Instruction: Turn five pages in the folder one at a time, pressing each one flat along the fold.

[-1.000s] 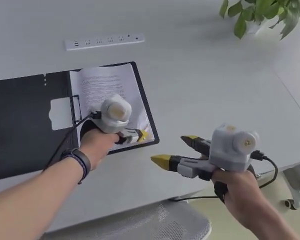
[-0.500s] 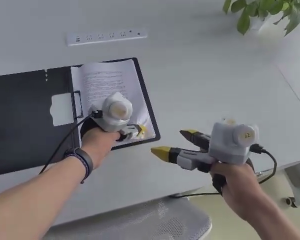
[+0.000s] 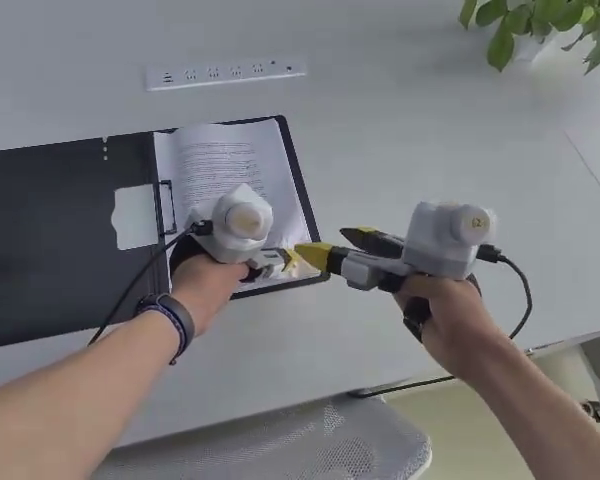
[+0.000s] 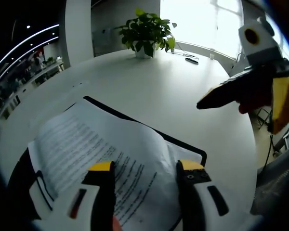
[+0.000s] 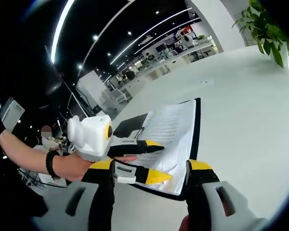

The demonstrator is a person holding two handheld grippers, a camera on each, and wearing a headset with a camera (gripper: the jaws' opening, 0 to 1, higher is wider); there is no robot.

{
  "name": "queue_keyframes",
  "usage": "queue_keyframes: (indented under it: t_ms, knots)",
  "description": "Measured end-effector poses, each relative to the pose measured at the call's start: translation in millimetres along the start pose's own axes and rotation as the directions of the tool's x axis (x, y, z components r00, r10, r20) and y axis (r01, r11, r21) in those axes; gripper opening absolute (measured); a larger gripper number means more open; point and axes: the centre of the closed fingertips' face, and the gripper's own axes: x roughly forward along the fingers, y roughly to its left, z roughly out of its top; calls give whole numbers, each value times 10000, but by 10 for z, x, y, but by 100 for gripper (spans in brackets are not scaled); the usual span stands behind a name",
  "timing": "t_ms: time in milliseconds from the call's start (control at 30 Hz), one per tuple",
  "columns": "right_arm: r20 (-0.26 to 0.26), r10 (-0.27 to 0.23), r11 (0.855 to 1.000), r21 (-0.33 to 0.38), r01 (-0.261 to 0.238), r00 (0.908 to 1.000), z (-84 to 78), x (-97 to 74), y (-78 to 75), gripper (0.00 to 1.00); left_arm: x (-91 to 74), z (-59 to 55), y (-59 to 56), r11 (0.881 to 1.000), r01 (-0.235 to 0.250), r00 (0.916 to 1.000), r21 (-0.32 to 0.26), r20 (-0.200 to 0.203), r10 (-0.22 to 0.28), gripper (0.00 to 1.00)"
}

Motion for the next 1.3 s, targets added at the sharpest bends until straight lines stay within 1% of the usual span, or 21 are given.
queue_keyframes:
  t_ms: [67,167,200,300,400,433,467,567,800,833,867,933,1067,1167,1267,1300]
  knots:
    - [37,121,9998,130,-121,9999,29,83,-9,56,-1,1,1,10000,8,10000,-11,-2,-8,51]
    - [-55,152,9994,310,-151,9999,29,205,-72,53,1,2,2,10000,-10,10000,-15,-14,9,51]
    - [-68,180,9987,469,-176,9998,22,259,-111,53,2,2,3,10000,-13,10000,-9,-18,13,51]
    - [-1,362,9953,895,-360,9993,18,364,-154,50,0,2,2,10000,7,10000,-28,-14,-7,51]
    - [-33,401,9930,1112,-395,9992,0,440,-206,48,-1,2,5,10000,14,10000,-25,-10,-14,52]
    - [23,448,9878,1489,-446,9990,0,468,-224,47,-2,1,7,10000,16,10000,-39,-11,-16,52]
    - [114,454,9842,1708,-467,9989,11,485,-240,47,-1,1,8,10000,19,10000,-44,-6,-19,52]
    - [170,460,9785,2006,-484,9988,29,524,-296,44,-2,2,7,10000,20,10000,-65,0,-20,51]
    - [258,461,9668,2505,-511,9986,30,616,-382,37,3,3,12,9999,-33,10000,-126,-1,33,51]
    - [258,446,9651,2571,-497,9987,22,624,-391,36,3,3,12,9999,-35,10000,-127,-10,35,51]
    - [284,433,9595,2775,-495,9987,9,636,-400,34,4,3,13,9999,-38,10000,-135,-17,38,51]
    - [328,406,9551,2923,-484,9986,-6,660,-438,30,3,3,12,9999,-43,10000,-143,-28,42,51]
    - [491,394,9478,3145,-529,9980,6,674,-413,20,3,4,11,9999,-37,10000,-158,-38,36,51]
    - [472,334,9502,3080,-463,9983,2,676,-405,13,1,10,9,9998,-14,10000,-188,-42,13,52]
    - [433,229,9532,3002,-349,9988,-2,682,-434,8,-6,21,6,9997,25,10000,-253,-48,-26,52]
    - [437,178,9533,3005,-301,9989,1,677,-434,6,-13,31,-1,9993,80,10000,-376,-29,-81,53]
